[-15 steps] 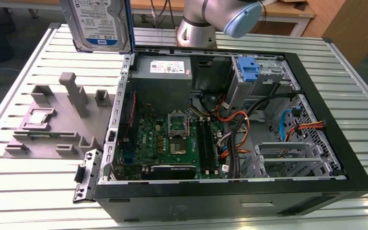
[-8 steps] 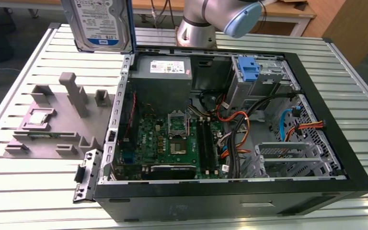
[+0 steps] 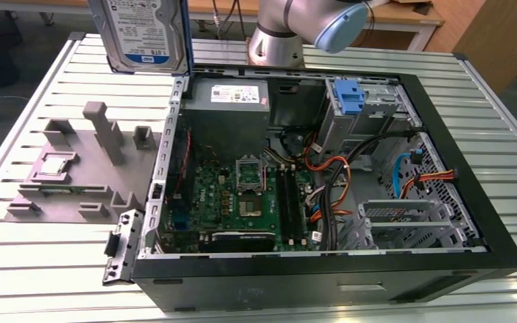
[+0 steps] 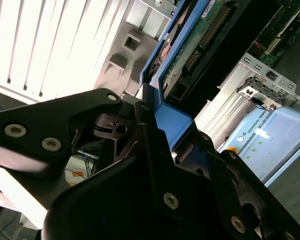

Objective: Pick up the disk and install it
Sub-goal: 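Pick up the disk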

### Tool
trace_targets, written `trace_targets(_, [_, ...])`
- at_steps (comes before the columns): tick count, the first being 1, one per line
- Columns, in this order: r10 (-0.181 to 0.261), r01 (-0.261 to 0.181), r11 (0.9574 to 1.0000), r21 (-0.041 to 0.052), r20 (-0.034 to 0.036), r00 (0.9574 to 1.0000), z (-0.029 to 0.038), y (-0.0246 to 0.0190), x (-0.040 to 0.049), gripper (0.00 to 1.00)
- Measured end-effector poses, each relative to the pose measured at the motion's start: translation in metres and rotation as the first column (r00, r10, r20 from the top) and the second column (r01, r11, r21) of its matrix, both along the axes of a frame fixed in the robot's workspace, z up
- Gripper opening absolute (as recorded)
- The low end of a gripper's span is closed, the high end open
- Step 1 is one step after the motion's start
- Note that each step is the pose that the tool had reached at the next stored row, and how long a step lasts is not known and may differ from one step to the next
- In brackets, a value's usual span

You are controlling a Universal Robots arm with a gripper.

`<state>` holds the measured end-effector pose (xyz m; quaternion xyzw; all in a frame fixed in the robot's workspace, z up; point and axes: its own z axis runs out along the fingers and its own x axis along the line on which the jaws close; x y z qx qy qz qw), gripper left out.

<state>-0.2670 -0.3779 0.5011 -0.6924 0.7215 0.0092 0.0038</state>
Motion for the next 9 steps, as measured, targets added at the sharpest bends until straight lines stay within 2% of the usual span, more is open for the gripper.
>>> trace_targets(7, [0.000,0.000,1.0000,0.0000,0.0000,1.0000,0.0000,0.0000,0.0017,0.37])
trace_targets(9, [0.000,0.000,1.0000,0.0000,0.0000,1.0000,0.0000,0.0000,0.0056,0.37])
